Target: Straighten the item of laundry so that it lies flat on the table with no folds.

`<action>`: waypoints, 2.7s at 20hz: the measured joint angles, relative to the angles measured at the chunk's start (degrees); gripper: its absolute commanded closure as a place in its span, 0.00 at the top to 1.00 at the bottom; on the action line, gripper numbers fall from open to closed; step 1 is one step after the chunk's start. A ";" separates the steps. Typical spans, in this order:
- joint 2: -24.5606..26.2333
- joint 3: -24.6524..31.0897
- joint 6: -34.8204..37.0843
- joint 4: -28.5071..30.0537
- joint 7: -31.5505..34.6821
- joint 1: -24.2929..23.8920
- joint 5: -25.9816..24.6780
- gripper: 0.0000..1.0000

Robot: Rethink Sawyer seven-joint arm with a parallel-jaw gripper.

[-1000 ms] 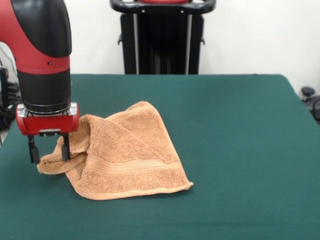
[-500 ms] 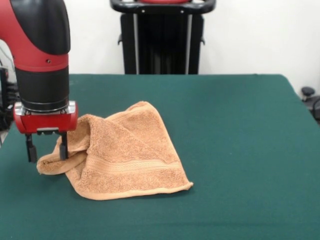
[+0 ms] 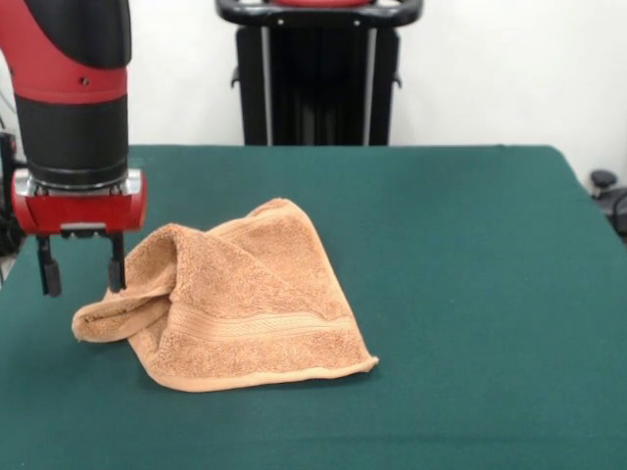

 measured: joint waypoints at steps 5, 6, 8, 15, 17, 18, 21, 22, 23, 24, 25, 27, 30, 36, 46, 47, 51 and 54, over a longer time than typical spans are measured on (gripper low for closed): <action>-1.30 0.01 1.52 -0.22 0.00 0.78 0.42 1.00; -1.31 0.02 1.54 -0.35 0.00 0.83 0.42 1.00; -1.07 0.01 1.54 -0.83 0.00 0.84 0.42 1.00; 1.50 0.01 1.54 -4.18 0.00 0.80 0.42 1.00; 2.39 0.01 1.54 -5.13 0.00 0.77 0.39 1.00; 2.71 0.01 1.54 -5.43 0.00 0.76 0.42 1.00; 3.68 0.02 1.54 -6.16 0.00 0.68 0.42 1.00; 3.90 0.01 1.54 -6.28 0.00 0.66 0.40 1.00; 4.48 0.01 1.54 -6.49 0.00 0.61 0.40 1.00; 4.99 0.01 1.54 -6.56 0.00 0.61 0.40 1.00; 5.12 0.01 1.54 -6.56 0.00 0.61 0.40 1.00; 5.63 0.02 1.54 -6.56 0.00 0.63 0.42 1.00; 6.90 0.01 1.51 -6.57 0.00 0.62 0.42 1.00; 8.57 0.02 0.56 -6.21 0.00 0.62 0.42 1.00; 8.66 0.01 -0.89 -5.08 0.00 0.42 0.42 1.00; 8.67 0.01 -0.89 -5.08 0.00 0.36 0.40 1.00; 8.61 0.02 -0.90 -4.92 0.00 0.19 0.42 1.00; 8.00 0.01 -0.90 -3.86 0.00 0.08 0.40 1.00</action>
